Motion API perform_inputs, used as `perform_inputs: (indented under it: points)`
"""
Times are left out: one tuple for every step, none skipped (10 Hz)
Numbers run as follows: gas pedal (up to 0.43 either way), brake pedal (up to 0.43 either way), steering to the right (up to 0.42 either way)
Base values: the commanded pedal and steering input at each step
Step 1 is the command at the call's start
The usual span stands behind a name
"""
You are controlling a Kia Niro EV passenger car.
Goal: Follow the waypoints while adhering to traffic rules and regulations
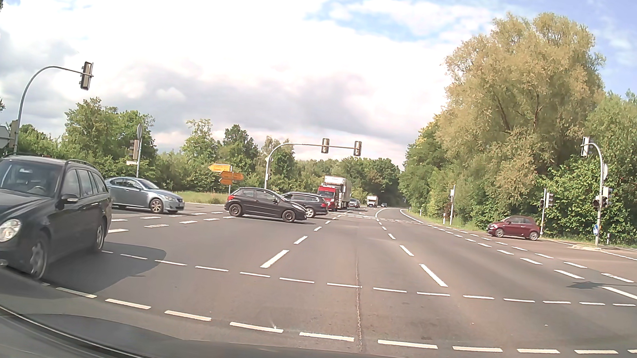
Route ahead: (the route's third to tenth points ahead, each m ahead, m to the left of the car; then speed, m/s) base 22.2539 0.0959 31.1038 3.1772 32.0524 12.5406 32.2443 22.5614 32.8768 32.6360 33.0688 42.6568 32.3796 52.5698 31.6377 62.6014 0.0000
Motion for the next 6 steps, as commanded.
perform_inputs:
  points:
    - [0.000,0.256,0.008]
    - [0.000,0.256,0.008]
    - [0.000,0.250,0.009]
    - [0.000,0.256,0.008]
    - [0.000,0.256,0.008]
    - [0.000,0.256,0.008]
